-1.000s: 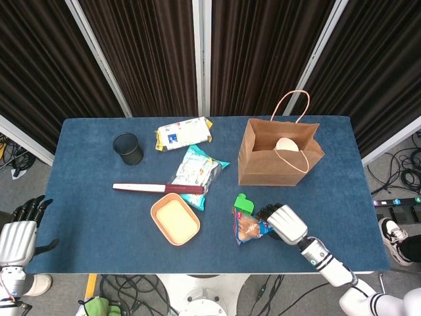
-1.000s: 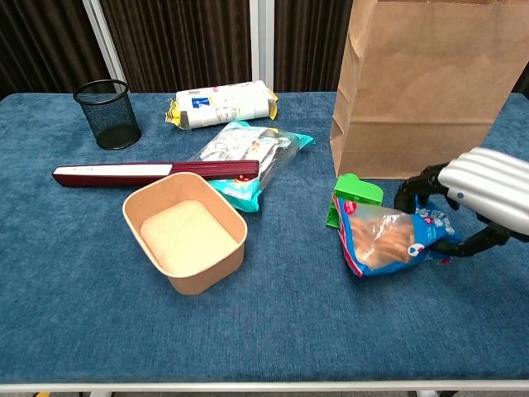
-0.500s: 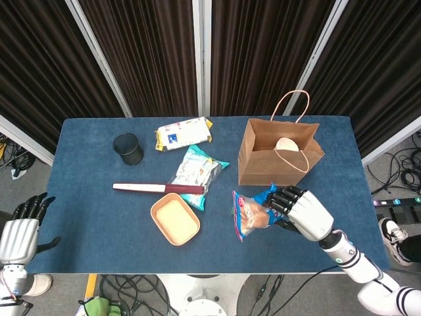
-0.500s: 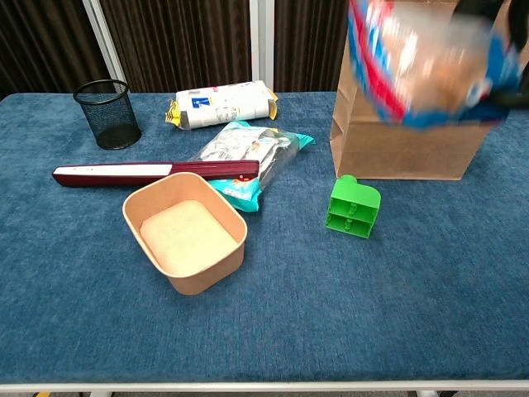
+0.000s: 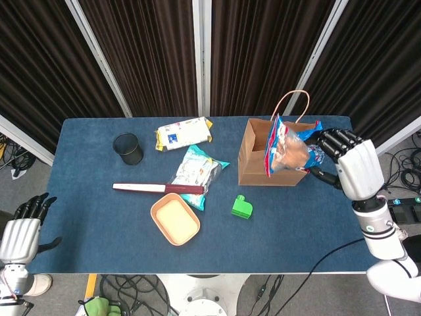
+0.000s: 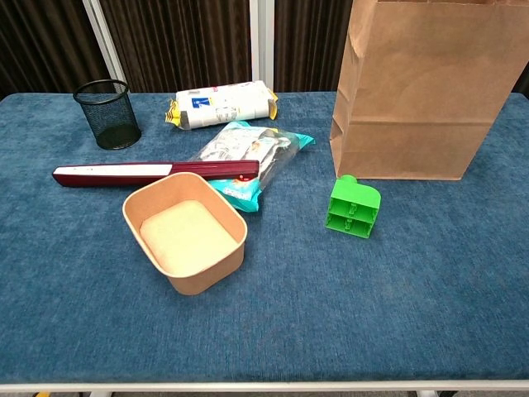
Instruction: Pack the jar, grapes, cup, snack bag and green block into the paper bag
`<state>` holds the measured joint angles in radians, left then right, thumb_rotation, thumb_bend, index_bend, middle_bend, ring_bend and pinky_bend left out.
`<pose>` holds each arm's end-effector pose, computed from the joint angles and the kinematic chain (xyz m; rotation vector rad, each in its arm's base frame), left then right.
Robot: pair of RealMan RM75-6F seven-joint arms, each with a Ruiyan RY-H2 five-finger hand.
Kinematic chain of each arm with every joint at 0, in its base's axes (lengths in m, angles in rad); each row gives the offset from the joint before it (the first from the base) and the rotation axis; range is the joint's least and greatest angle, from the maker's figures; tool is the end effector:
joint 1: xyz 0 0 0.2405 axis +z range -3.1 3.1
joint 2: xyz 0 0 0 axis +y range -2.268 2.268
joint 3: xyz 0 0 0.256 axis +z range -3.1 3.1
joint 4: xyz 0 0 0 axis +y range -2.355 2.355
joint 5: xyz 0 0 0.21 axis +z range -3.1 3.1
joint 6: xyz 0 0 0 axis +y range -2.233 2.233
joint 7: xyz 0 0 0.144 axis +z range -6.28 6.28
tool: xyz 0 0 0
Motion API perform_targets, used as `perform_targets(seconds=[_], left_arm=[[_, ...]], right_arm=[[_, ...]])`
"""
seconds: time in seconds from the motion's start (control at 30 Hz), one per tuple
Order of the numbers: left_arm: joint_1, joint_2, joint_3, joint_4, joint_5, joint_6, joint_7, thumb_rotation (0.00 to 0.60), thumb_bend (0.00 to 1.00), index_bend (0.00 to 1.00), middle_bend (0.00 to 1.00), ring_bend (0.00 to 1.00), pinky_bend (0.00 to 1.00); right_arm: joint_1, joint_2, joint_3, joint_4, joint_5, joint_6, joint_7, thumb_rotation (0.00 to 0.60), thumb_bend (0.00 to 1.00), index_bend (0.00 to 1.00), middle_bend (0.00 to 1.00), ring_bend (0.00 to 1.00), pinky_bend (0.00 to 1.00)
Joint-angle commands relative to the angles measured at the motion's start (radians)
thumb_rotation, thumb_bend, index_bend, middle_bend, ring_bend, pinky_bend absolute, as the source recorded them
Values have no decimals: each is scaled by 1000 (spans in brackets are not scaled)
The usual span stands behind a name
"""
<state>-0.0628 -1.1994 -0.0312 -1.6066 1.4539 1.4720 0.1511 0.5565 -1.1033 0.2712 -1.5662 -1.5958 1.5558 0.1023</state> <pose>-0.3165 0.1695 0.1315 -1.3847 -0.9057 -0.7879 -0.1522 -0.3250 0.2066 1.4970 -0.3708 1.5485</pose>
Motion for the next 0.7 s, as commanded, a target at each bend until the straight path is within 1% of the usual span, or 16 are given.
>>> perform_targets(seconds=[0.03,0.07,0.17,0.37,0.47,0.6,0.67,0.7], left_arm=[[-1,0,0,0,-1,-2,-1,600,66,208,197,136,183],[-1,-1,0,0,-3,-4,0,600,66,208,197,135,183],[-2,-1,0,0,-9,-9,0,600,67,208,197,135,183],[-4,0,-1,-2,-16,-16,3,600,67,208,197,135,183],[-5,0,-1,-3,-17,-17,5,600,66,208,197,135,183],[-3,2,1,-7,-19,-16,8,600,66,208,197,135,183],[-3,1,1,-5,-20,-17,7,600,67,208,197,135,183],[-2,0,2,-5,-20,-16,7,600,67,208,197,135,183]], right_arm=[[33,12,29,46,115,-143,-23,600,486,740,625,438,590],[44,6,31,69,143,-180,-32,600,486,732,625,433,583],[67,-19,33,124,186,-245,-40,600,484,710,625,416,564],[103,-73,21,213,220,-339,-16,600,479,671,612,391,528],[115,-93,13,238,223,-370,-9,600,478,610,582,355,496],[128,-108,4,253,232,-409,-16,600,423,444,488,252,418],[133,-106,1,249,242,-429,-30,600,348,303,398,168,345],[134,-104,1,243,249,-438,-38,600,321,253,368,141,319]])
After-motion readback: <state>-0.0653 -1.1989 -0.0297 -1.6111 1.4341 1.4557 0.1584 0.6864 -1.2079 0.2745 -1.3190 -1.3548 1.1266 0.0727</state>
